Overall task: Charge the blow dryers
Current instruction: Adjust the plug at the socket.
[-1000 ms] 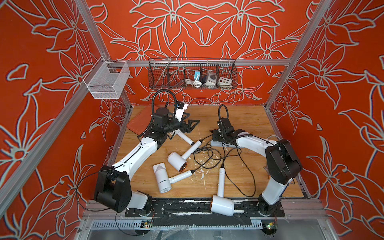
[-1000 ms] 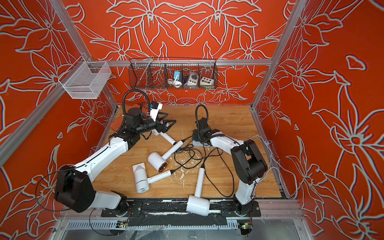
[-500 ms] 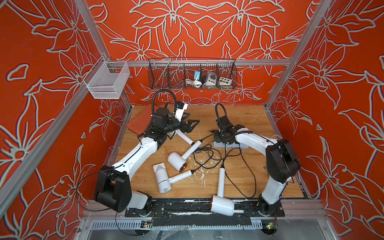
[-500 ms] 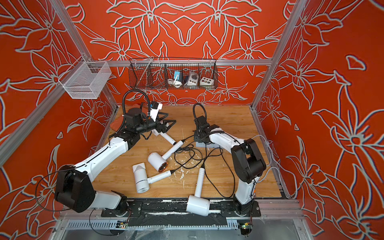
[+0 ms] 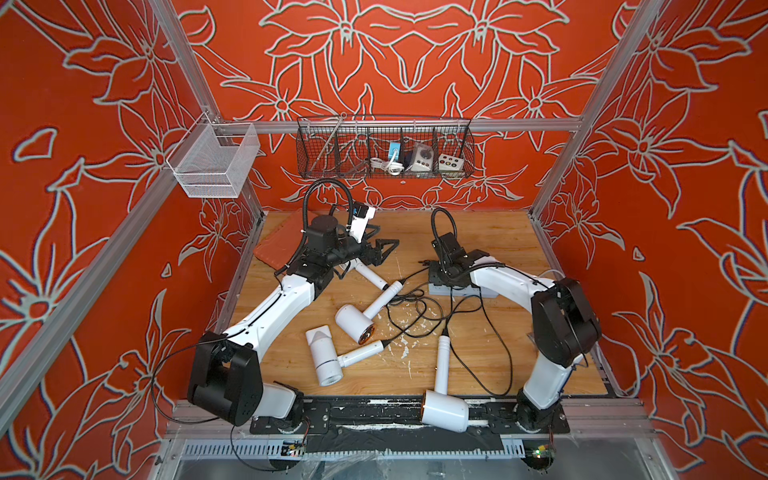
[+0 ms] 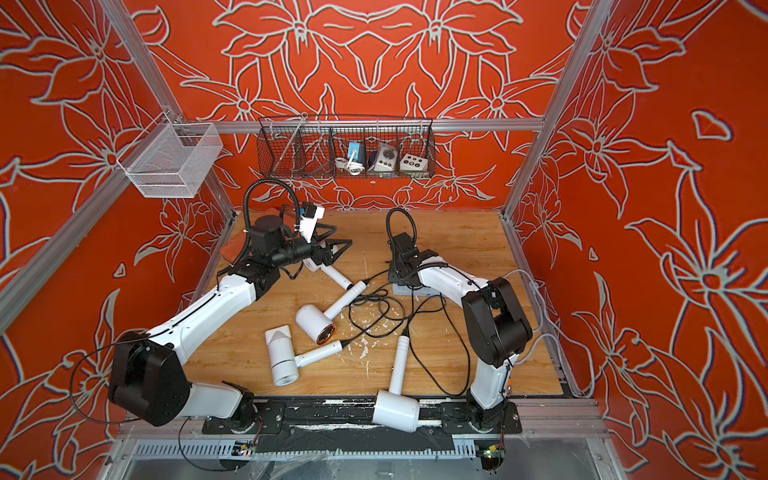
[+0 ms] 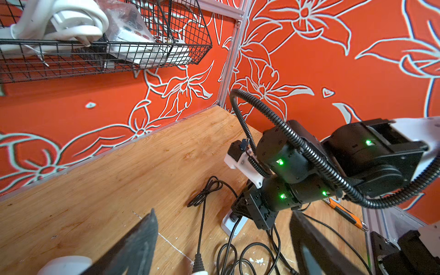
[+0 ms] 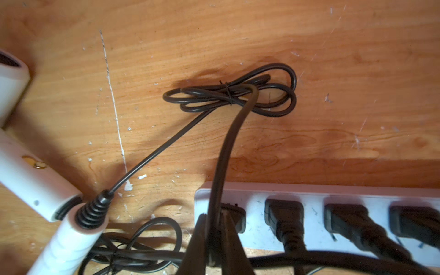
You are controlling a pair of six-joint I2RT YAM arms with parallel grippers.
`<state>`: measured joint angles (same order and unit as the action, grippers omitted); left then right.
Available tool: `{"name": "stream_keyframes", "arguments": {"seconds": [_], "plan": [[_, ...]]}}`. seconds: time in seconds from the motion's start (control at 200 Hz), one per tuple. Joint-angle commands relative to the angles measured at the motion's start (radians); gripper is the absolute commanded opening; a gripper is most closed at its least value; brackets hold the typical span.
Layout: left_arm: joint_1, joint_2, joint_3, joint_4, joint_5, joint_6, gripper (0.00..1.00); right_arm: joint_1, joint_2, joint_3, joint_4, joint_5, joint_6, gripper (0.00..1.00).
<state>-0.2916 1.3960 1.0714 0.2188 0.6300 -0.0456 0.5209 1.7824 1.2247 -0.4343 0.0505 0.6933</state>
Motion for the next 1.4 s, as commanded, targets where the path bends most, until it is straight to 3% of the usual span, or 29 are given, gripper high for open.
{"name": "stream_keyframes", "arguments": {"seconds": [0.0, 0.19, 0.295, 0.39, 0.565, 0.821, 0.891, 1.016, 1.151, 1.391], "plan": [[0.009, -0.023, -0.008, 0.03, 0.017, -0.005, 0.86, -0.032, 0.069, -0.119, -0.179, 0.001, 0.09, 0.0], [0.011, -0.022, -0.008, 0.033, 0.02, -0.007, 0.86, -0.036, 0.013, -0.142, -0.168, 0.043, 0.067, 0.04], [0.011, -0.022, -0.008, 0.034, 0.022, -0.008, 0.86, -0.036, 0.005, -0.076, -0.2, 0.079, 0.013, 0.3], [0.011, -0.022, -0.009, 0.033, 0.022, -0.008, 0.86, -0.036, 0.009, 0.014, -0.25, 0.118, -0.037, 0.45], [0.012, -0.023, -0.008, 0.034, 0.023, -0.008, 0.86, -0.038, -0.031, 0.143, -0.281, 0.158, -0.116, 0.5], [0.012, -0.023, -0.009, 0.033, 0.022, -0.007, 0.86, -0.037, -0.082, 0.205, -0.3, 0.103, -0.186, 0.63], [0.012, -0.025, -0.009, 0.033, 0.022, -0.007, 0.86, -0.035, -0.134, 0.155, -0.275, 0.06, -0.191, 0.63], [0.012, -0.023, -0.009, 0.034, 0.023, -0.008, 0.86, -0.009, -0.277, -0.031, -0.164, -0.02, -0.174, 0.45], [0.012, -0.019, -0.01, 0.037, 0.025, -0.011, 0.86, 0.044, -0.413, -0.261, 0.047, -0.116, -0.172, 0.39], [0.012, -0.02, -0.011, 0.038, 0.024, -0.011, 0.86, 0.098, -0.301, -0.3, 0.134, -0.014, -0.189, 0.35]]}}
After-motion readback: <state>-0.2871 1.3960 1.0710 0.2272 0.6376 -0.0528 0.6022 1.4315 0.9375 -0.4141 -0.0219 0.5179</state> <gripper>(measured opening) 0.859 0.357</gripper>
